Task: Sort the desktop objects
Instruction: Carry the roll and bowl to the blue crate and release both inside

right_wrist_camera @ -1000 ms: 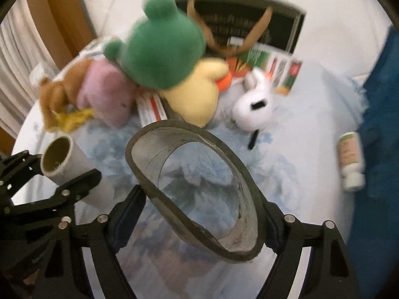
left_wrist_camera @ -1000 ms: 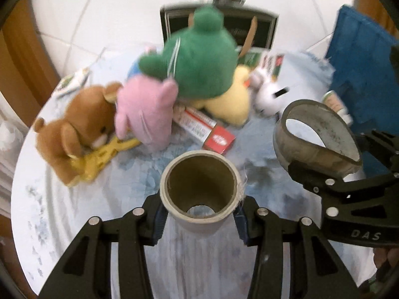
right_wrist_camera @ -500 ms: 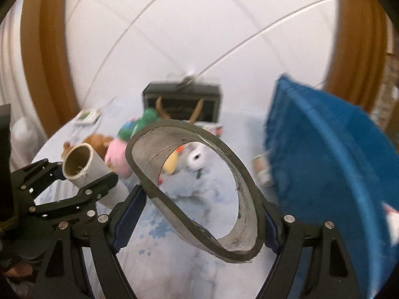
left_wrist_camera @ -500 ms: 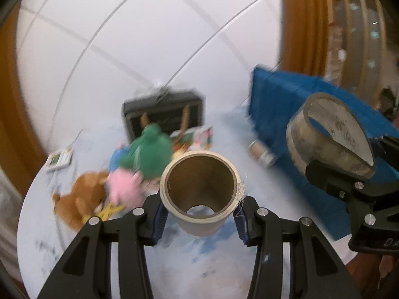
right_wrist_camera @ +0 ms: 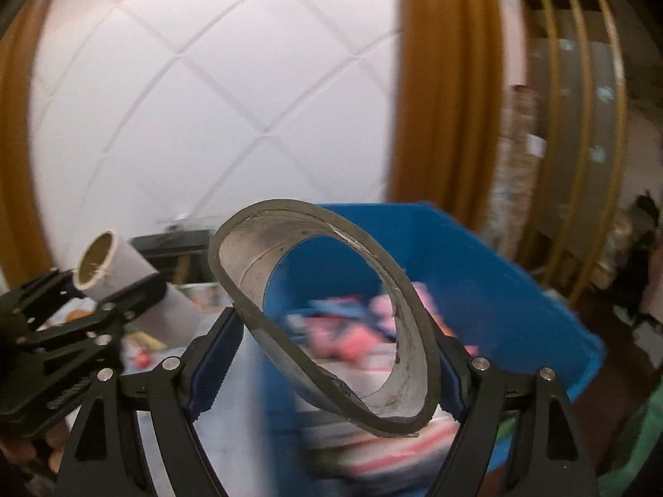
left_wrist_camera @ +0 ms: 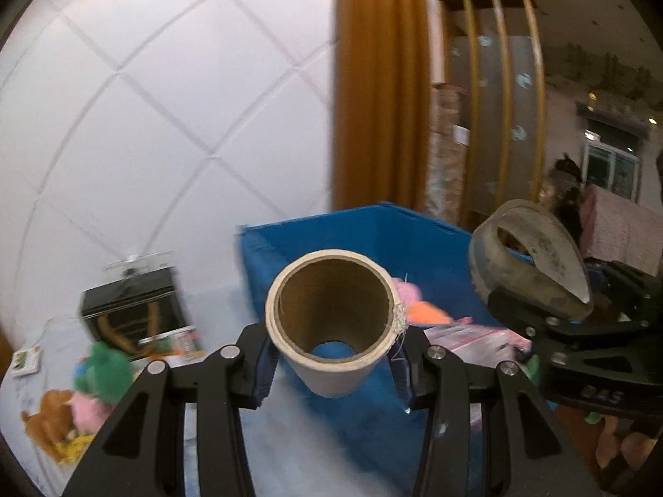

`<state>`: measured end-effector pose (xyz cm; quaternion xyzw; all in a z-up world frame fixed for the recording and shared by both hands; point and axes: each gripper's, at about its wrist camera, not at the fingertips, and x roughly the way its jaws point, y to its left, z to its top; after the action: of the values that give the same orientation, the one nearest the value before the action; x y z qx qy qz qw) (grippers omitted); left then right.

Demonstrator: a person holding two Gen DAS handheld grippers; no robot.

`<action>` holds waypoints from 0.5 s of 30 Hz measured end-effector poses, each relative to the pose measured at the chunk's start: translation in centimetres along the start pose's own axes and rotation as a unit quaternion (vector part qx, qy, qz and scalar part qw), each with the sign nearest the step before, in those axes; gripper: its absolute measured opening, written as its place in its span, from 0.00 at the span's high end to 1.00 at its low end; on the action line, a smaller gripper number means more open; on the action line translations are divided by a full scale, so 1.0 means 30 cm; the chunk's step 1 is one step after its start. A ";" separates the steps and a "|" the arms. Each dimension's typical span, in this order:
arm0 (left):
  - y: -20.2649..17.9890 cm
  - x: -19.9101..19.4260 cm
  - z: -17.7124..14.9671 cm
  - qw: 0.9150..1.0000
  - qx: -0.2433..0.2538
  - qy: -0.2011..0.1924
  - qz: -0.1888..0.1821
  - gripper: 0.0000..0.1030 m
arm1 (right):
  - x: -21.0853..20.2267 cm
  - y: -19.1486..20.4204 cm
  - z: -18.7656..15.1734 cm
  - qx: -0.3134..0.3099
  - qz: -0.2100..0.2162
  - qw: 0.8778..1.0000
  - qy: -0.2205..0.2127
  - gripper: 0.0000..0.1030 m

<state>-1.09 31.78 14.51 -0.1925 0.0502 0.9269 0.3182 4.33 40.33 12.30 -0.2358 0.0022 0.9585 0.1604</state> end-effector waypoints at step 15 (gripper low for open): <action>-0.428 0.340 0.060 0.994 0.043 0.105 0.005 0.56 | 0.260 -0.522 -0.109 0.003 -0.029 0.996 0.087 0.20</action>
<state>-1.22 48.16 12.57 -0.2747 0.1240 0.9001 0.3145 4.12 57.31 6.97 -0.3174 0.0122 0.9294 0.1882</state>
